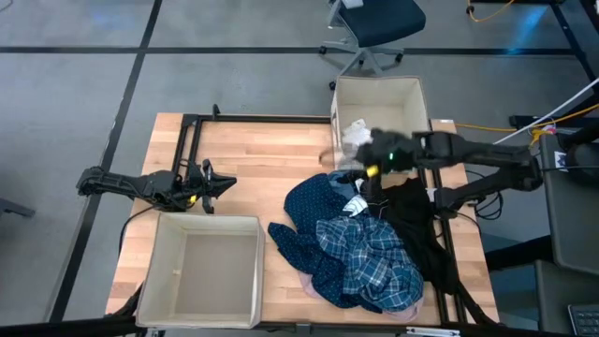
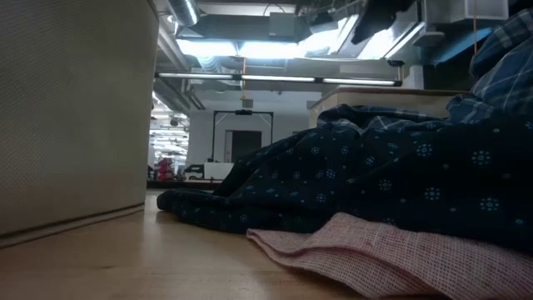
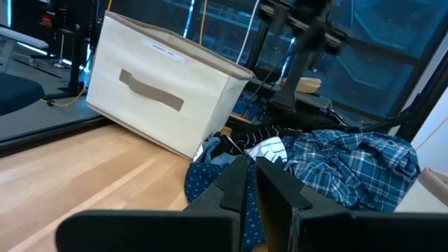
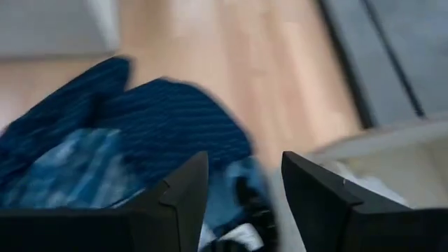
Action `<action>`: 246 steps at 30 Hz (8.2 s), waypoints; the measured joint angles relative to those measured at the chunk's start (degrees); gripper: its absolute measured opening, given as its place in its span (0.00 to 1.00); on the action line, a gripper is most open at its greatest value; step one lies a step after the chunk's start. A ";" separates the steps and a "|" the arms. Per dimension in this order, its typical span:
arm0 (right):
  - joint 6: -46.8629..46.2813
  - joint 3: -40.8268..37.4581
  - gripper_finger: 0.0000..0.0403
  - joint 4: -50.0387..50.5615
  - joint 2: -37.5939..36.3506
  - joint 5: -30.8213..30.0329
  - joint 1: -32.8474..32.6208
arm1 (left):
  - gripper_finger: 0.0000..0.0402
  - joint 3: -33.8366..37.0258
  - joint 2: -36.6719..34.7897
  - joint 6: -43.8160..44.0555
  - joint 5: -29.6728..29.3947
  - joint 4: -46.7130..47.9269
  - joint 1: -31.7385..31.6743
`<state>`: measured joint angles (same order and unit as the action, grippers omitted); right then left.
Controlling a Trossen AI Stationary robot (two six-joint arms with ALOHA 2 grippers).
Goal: Sort clothes
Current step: Put the white sock into the top laundry organizer, then put the black pants into top laundry organizer
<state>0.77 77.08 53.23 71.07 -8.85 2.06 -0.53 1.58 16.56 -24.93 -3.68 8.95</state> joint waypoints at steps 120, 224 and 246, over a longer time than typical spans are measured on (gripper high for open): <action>2.27 -15.67 0.05 -14.41 -0.88 -12.51 38.38 | 0.05 0.02 0.02 0.22 -0.47 -0.02 0.01; -61.09 -8.29 0.03 30.54 -7.19 -11.99 -32.42 | 0.05 0.00 0.00 -3.50 -4.92 -1.73 0.01; -32.18 13.44 0.03 21.22 -7.21 -55.14 -32.39 | 0.05 0.00 0.02 -3.50 -4.93 -1.73 0.02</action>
<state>-31.41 90.52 74.45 63.86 -63.99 -30.33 -0.54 1.61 13.06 -29.85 -5.41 8.97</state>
